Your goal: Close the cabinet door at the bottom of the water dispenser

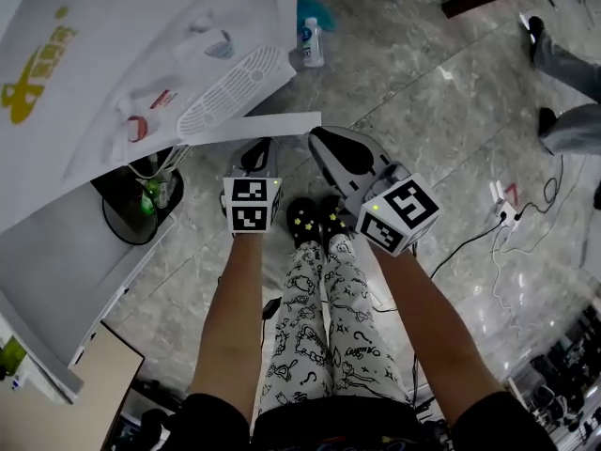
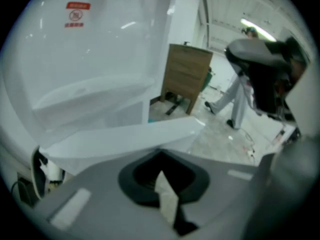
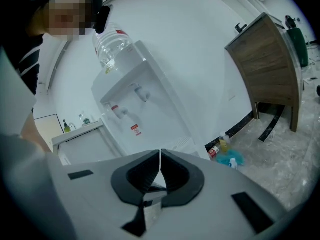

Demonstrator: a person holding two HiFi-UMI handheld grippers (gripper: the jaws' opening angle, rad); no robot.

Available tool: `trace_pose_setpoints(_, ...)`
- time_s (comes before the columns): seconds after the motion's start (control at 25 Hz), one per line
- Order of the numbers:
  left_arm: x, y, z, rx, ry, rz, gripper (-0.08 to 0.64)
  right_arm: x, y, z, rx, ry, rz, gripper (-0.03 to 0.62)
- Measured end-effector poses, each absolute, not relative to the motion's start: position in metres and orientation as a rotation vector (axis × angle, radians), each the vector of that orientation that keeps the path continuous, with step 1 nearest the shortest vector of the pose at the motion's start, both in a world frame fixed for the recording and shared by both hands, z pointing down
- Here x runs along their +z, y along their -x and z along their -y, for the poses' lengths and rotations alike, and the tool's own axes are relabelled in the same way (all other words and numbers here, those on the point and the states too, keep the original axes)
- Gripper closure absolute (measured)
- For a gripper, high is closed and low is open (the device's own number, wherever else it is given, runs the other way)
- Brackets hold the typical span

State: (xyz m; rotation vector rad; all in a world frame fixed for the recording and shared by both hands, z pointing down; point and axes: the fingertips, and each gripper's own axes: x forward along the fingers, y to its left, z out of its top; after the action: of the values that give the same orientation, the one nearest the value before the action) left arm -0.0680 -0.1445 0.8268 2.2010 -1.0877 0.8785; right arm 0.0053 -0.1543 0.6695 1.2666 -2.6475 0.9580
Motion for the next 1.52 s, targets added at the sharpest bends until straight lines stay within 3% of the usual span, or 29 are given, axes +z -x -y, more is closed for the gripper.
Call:
trace_pose_setpoints(0.36,0.825,0.078,0.227,0.817,-2.126,1.275,0.563,0.669,-0.065,0.18,1.142,-1.502,2.577,0.575)
trace_pose_setpoints(0.8,0.807,0.067,0.218,0.697,-2.137,1.295,0.563,0.66,-0.069,0.18,1.119,-1.466,2.613,0.575)
trace_pose_setpoints(1.52,0.536,0.014,0.117,0.409,-2.523,1.265,0.563,0.501,-0.049,0.112,0.841,-1.361,2.804,0.575)
